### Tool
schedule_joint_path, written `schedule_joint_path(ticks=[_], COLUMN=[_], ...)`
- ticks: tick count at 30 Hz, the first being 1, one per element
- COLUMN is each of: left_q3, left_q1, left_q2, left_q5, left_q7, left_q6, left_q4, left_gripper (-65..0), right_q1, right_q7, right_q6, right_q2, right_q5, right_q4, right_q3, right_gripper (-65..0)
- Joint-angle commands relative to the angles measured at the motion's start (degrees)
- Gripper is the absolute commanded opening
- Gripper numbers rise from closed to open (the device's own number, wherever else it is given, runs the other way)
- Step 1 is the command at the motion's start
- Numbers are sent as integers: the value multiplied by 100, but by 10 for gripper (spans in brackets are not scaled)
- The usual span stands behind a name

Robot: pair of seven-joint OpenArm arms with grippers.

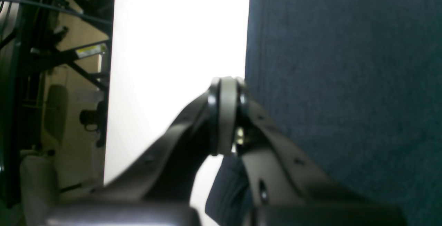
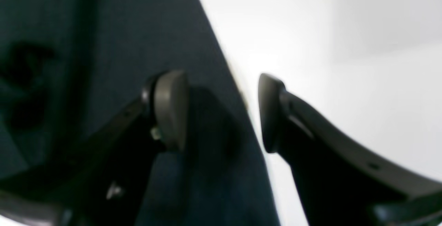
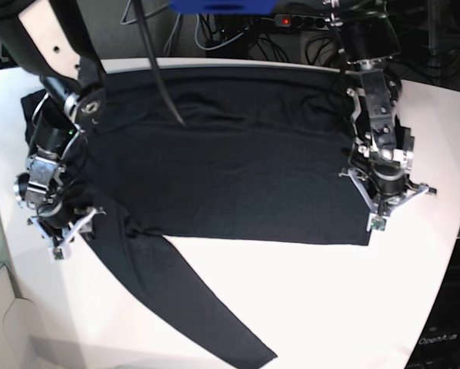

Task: Fold the T-shirt properly
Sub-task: 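Release and move both grippers along the shirt sides, pinching the cloth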

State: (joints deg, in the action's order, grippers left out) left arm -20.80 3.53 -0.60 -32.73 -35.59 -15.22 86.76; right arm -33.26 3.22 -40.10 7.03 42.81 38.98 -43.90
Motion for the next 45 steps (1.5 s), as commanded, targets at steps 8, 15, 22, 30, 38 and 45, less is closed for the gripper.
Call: schedule_joint_path(ticks=[8, 15, 22, 30, 38, 45], left_q3=[9, 9, 9, 9, 9, 36], left_q1=[205, 311, 522, 803, 1366, 1568], left_q2=[-32, -32, -32, -67, -463, -920], left_q5=[-10, -10, -10, -10, 851, 2170], left_q7=[109, 109, 47, 109, 118, 118], left_q6=[50, 50, 50, 50, 50, 50], left_q4=[84, 76, 76, -338, -1357, -1894], left_gripper=[-435, -417, -416, -416, -412, -131], right_q1=[-55, 306, 367, 332, 367, 367], right_q7=[-151, -160, -160, -160, -160, -151], right_q6=[10, 10, 10, 10, 10, 10], right_q2=[216, 181, 154, 190, 181, 181], right_q5=[-83, -83, -74, -74, -74, -65], right_q4=[-448, -448, -448, -430, -430, -430], right_q3=[8, 34, 52, 157, 324, 333], right_gripper=[-316, -386, -631, -644, -644, -643])
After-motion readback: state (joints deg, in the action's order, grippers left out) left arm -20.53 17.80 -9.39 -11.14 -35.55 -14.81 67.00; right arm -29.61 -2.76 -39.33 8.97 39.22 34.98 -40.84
